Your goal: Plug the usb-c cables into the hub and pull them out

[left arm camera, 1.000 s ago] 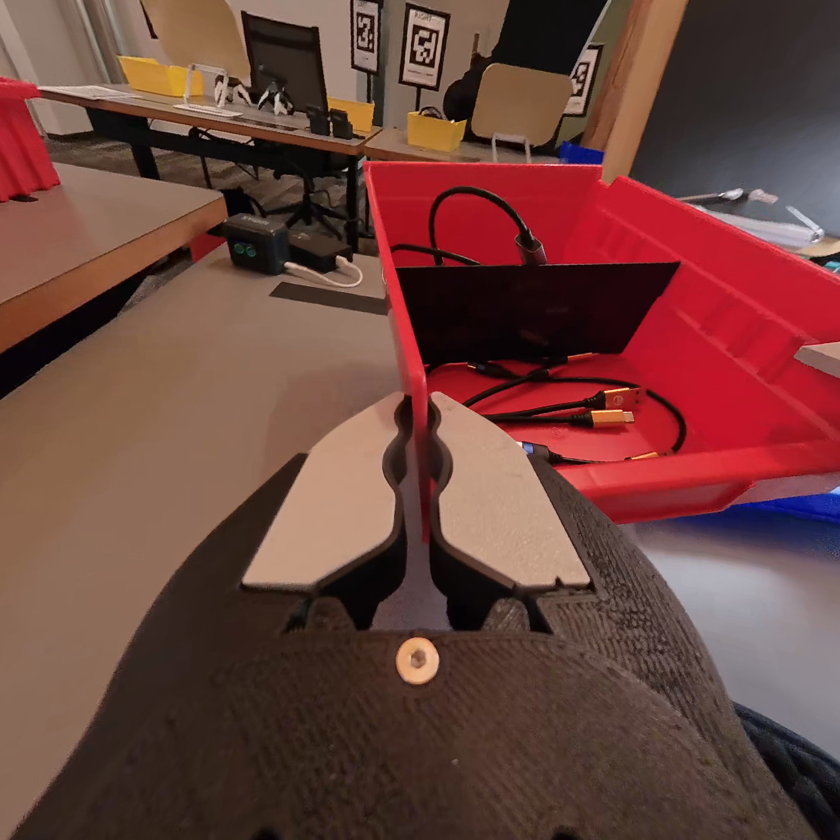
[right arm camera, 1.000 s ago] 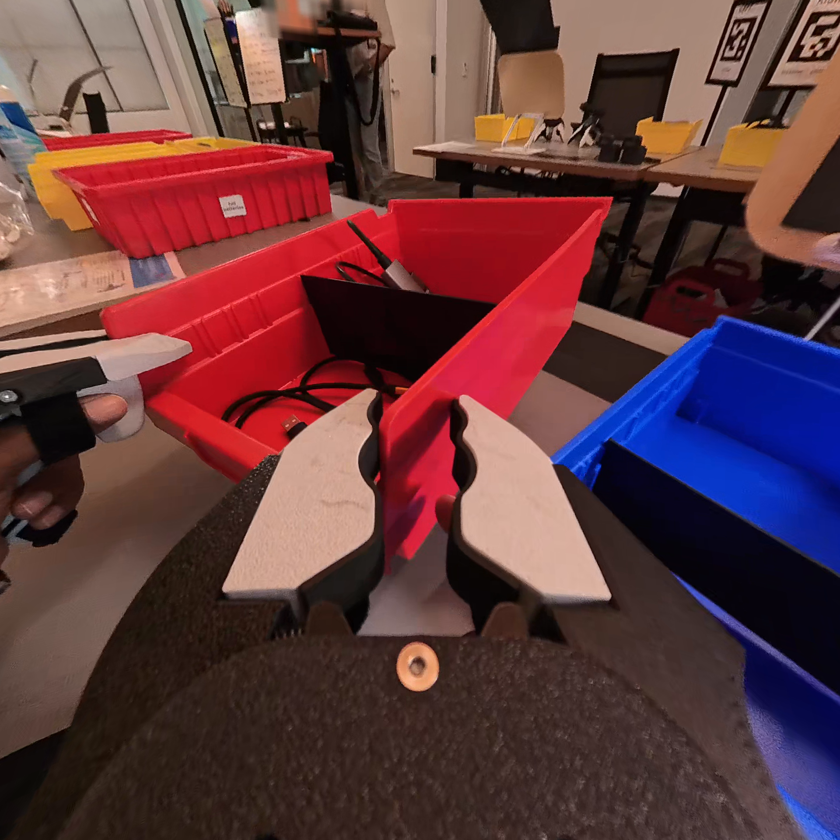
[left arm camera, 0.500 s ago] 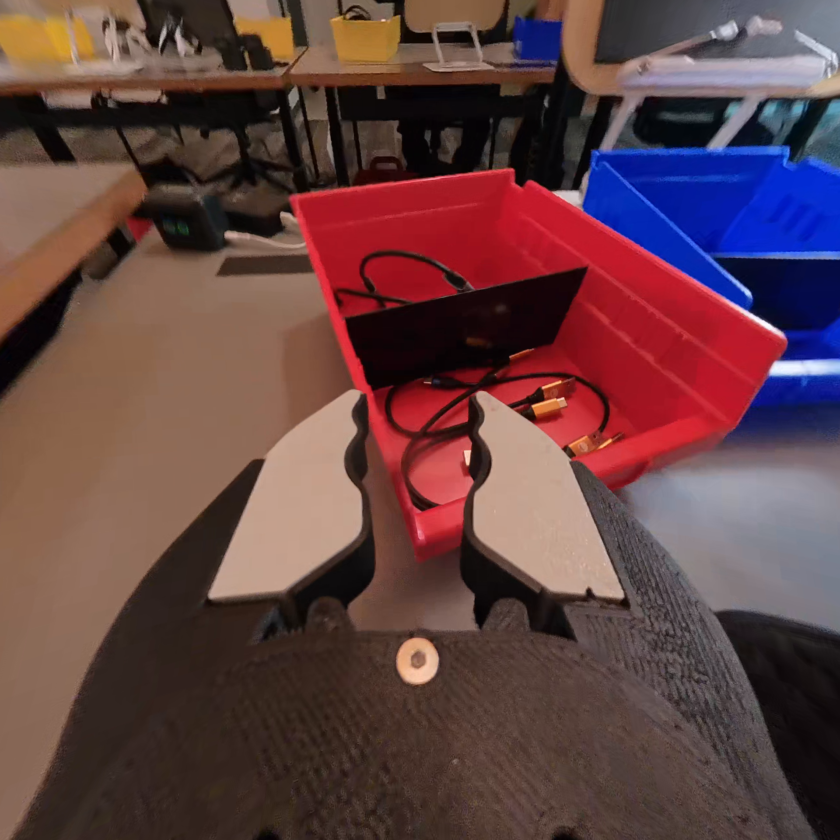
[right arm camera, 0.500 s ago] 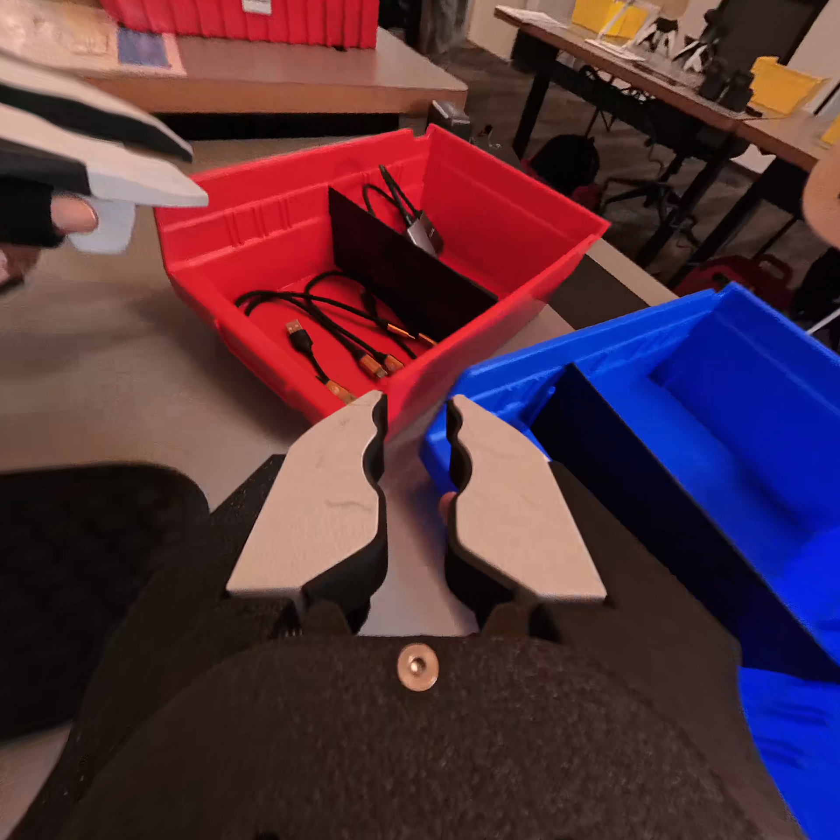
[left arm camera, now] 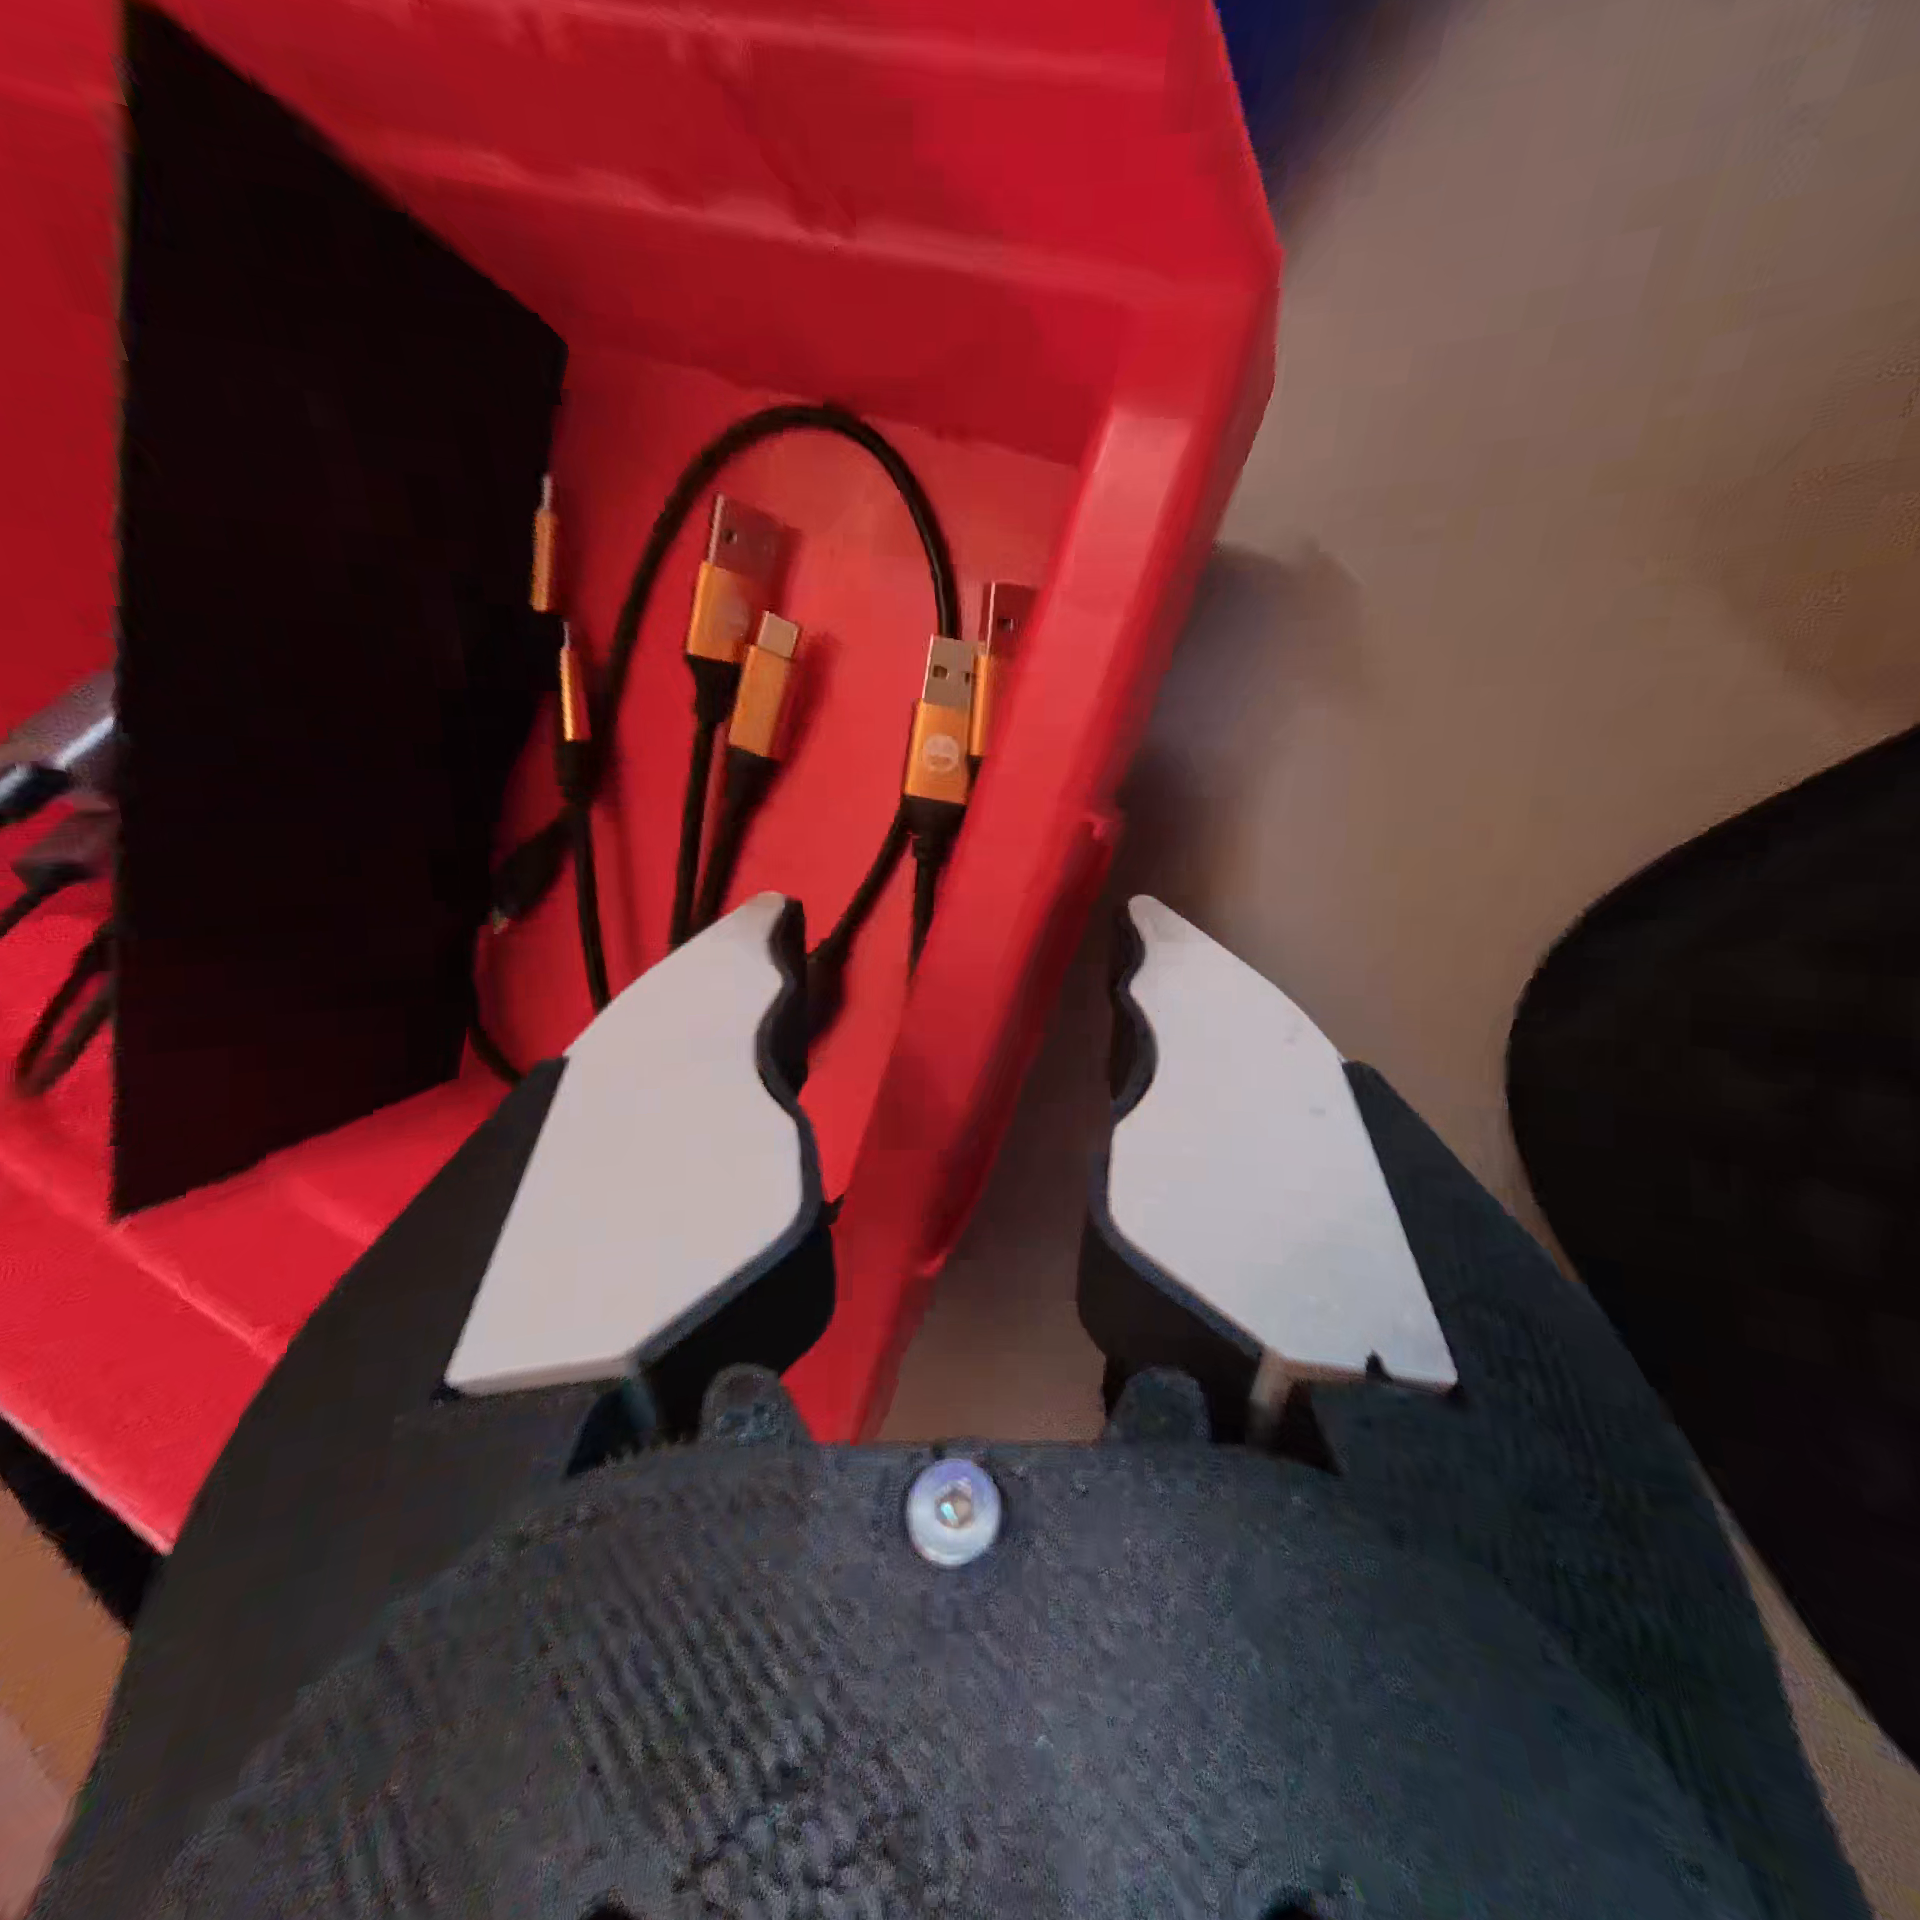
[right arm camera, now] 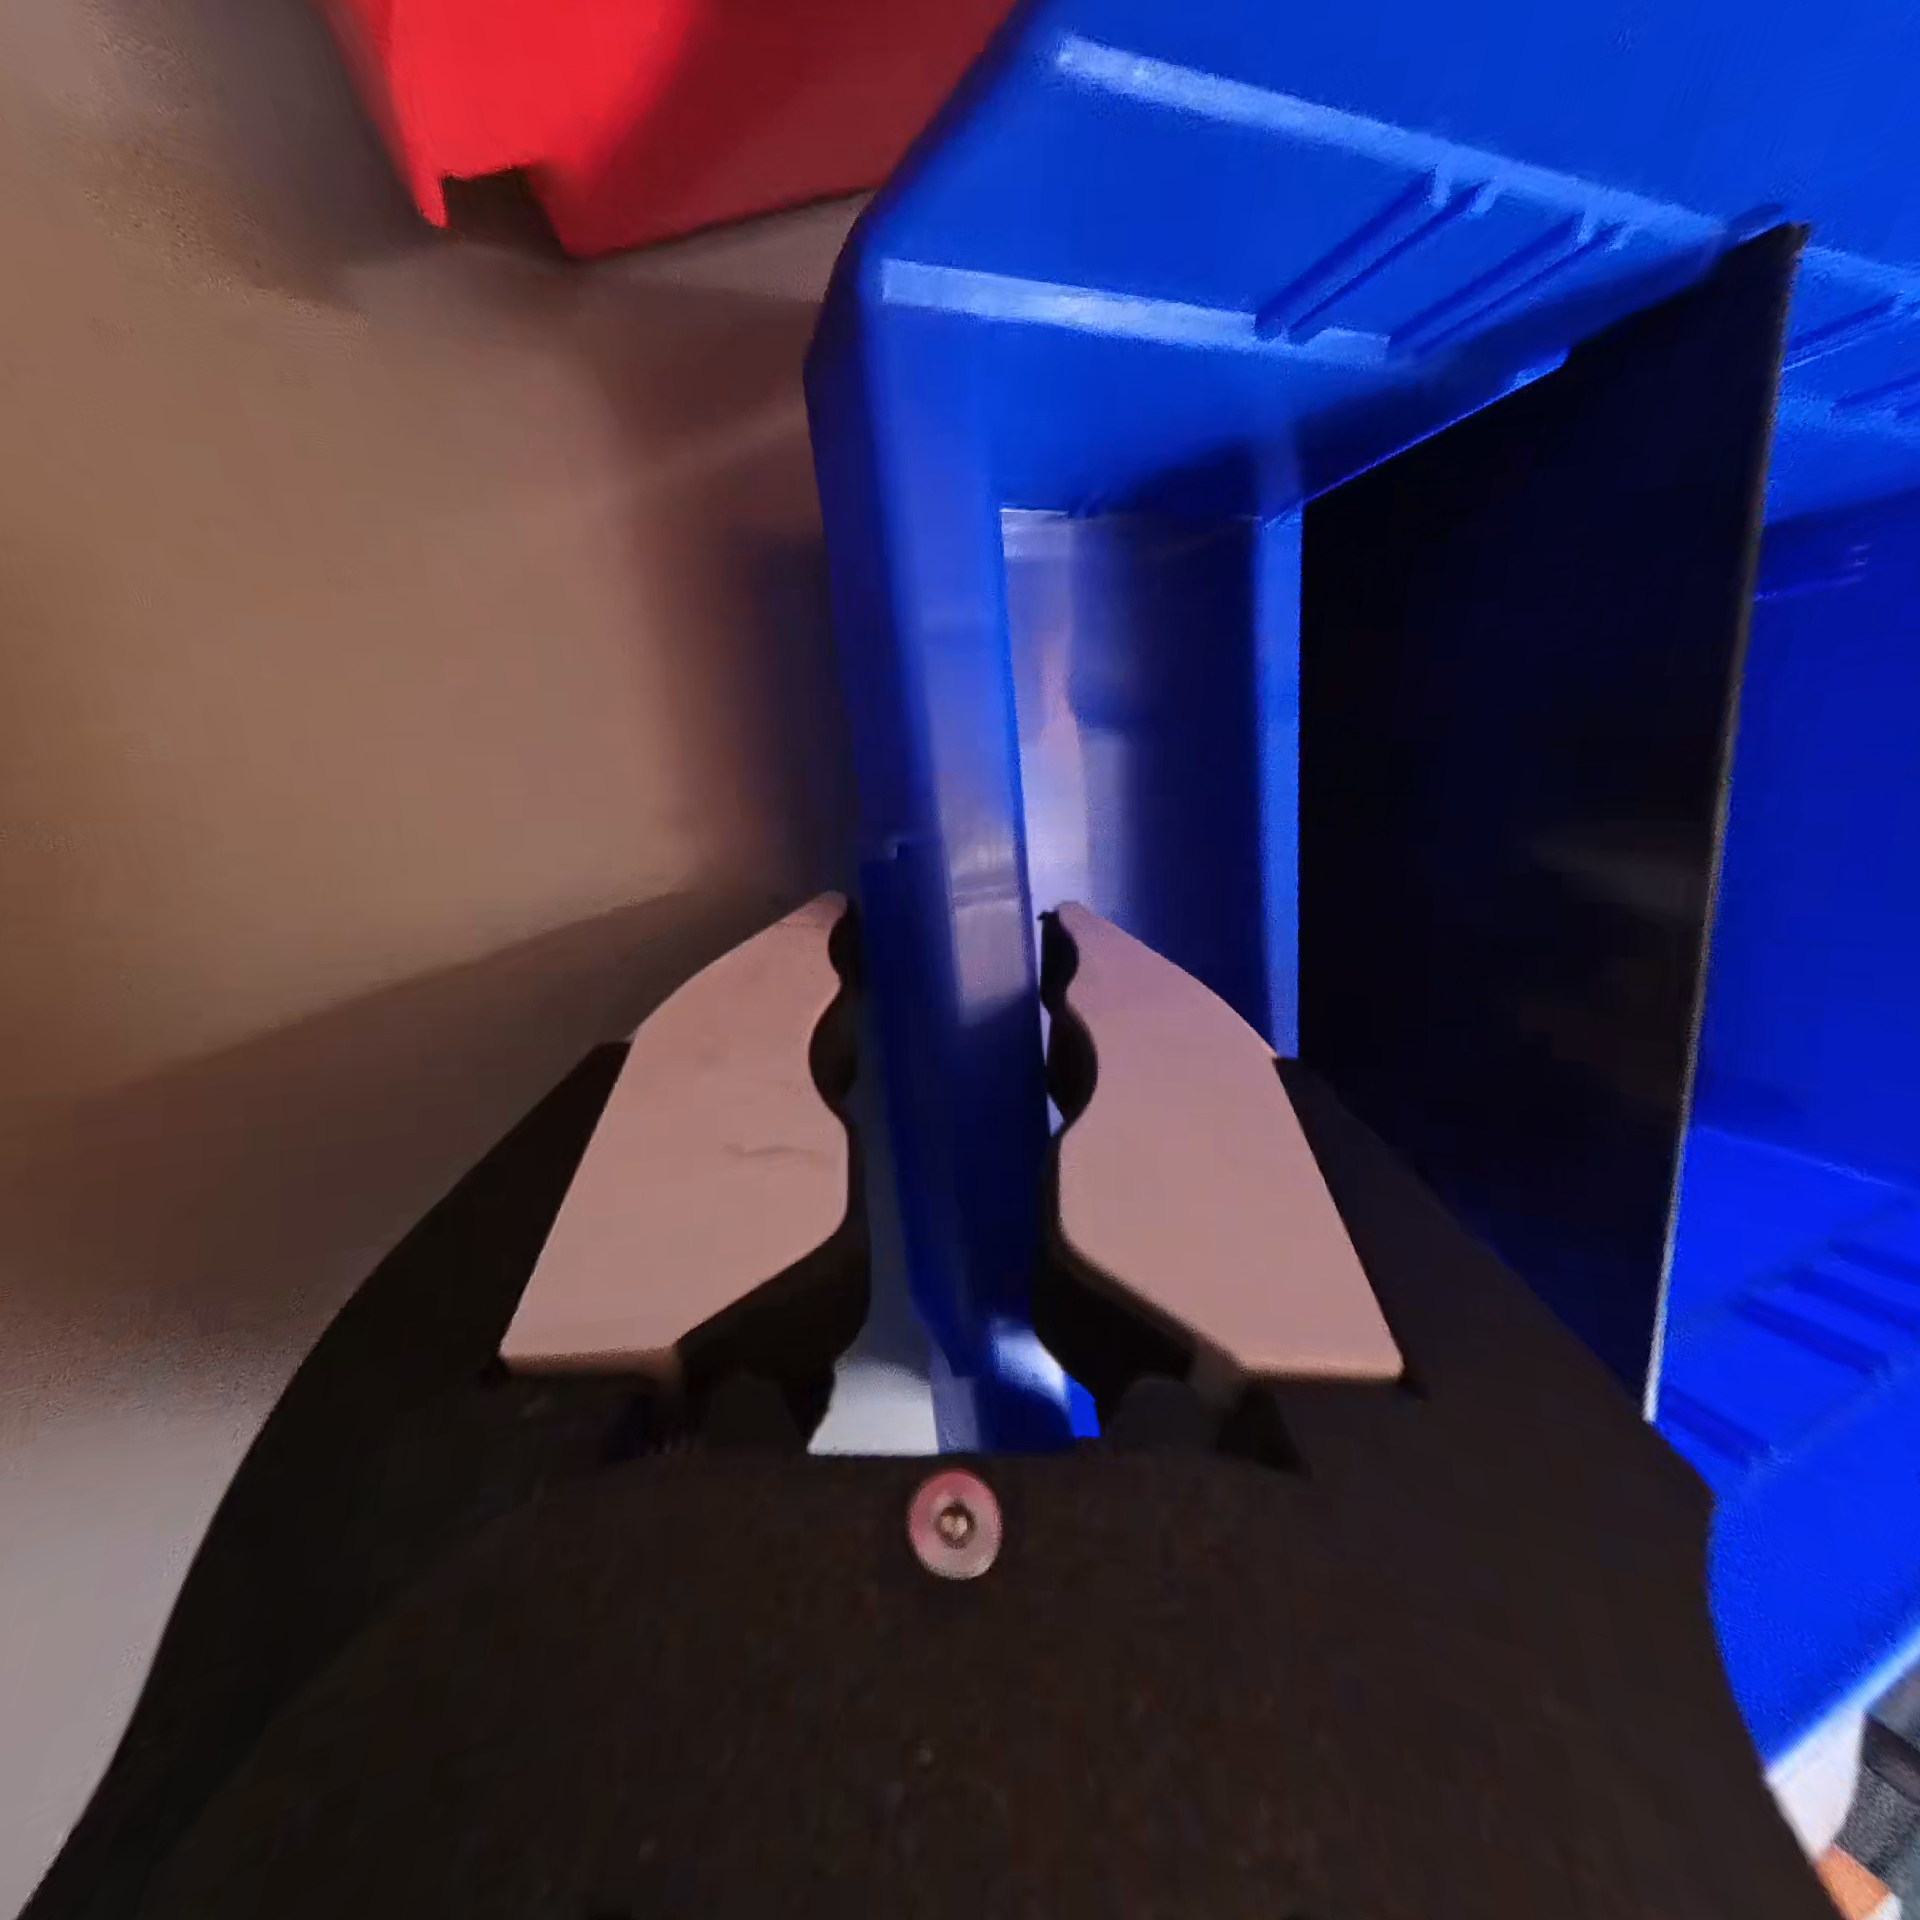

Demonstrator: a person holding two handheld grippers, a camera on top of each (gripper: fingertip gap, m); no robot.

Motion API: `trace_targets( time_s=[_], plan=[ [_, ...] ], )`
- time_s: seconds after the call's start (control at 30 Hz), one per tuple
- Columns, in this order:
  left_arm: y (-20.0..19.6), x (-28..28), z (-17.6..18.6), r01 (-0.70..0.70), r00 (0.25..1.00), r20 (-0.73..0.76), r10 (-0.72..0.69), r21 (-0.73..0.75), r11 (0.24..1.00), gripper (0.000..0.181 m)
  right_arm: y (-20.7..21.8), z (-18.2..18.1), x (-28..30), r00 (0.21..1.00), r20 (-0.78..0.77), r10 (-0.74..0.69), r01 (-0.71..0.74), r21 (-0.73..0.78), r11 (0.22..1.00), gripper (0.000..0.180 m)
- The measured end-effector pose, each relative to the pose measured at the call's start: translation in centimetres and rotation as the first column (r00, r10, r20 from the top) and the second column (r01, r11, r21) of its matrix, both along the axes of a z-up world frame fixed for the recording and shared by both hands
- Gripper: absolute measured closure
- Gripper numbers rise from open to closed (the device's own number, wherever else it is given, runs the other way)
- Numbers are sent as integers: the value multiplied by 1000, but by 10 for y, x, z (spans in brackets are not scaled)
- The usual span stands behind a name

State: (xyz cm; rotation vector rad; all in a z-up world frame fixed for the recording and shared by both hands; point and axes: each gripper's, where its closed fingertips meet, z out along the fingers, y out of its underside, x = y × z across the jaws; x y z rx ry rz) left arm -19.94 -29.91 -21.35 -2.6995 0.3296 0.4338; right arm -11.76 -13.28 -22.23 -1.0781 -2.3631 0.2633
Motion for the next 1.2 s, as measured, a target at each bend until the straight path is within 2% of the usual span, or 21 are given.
trace_targets(
  time_s=[0.03, 0.13, 0.27, 0.6, 0.77, 0.93, 1.03, 1.1, 1.2],
  plan=[
    [3, 0, -3, 19, 1000, -9, -19, -18, 1000, 129, 1, 1, 5, 1000, 2, -5, 5, -20, 1000, 141],
    [17, 5, -5, 40, 999, 1, -40, 8, 999, 144, 9, 1, 29, 1000, 3, -2, 2, -16, 1000, 146],
    [32, 9, -6, 60, 998, -17, -59, 54, 997, 151, 29, 2, 72, 998, -7, -56, 56, -15, 998, 146],
    [42, 10, -6, 43, 999, -11, -42, 80, 996, 152, 144, 0, 164, 952, 7, -308, 307, 51, 950, 146],
    [45, 3, -6, 47, 999, -24, -45, 95, 994, 152, 196, 0, 177, 930, 5, -367, 365, 84, 927, 147],
    [52, -14, -6, 46, 999, -18, -45, 95, 994, 152, 235, 0, 172, 938, -4, -346, 344, 117, 932, 148],
    [58, -26, -6, 51, 999, -20, -49, 97, 994, 152, 254, 0, 170, 919, -4, -393, 390, 130, 911, 146],
    [64, -36, -5, 55, 998, -42, -50, 107, 993, 152, 260, 5, 168, 881, -22, -473, 473, 91, 876, 138],
    [72, -49, -1, 41, 998, -60, -32, 147, 988, 150, 243, 38, 151, 826, -188, -531, 517, -122, 847, 137]
  ],
)
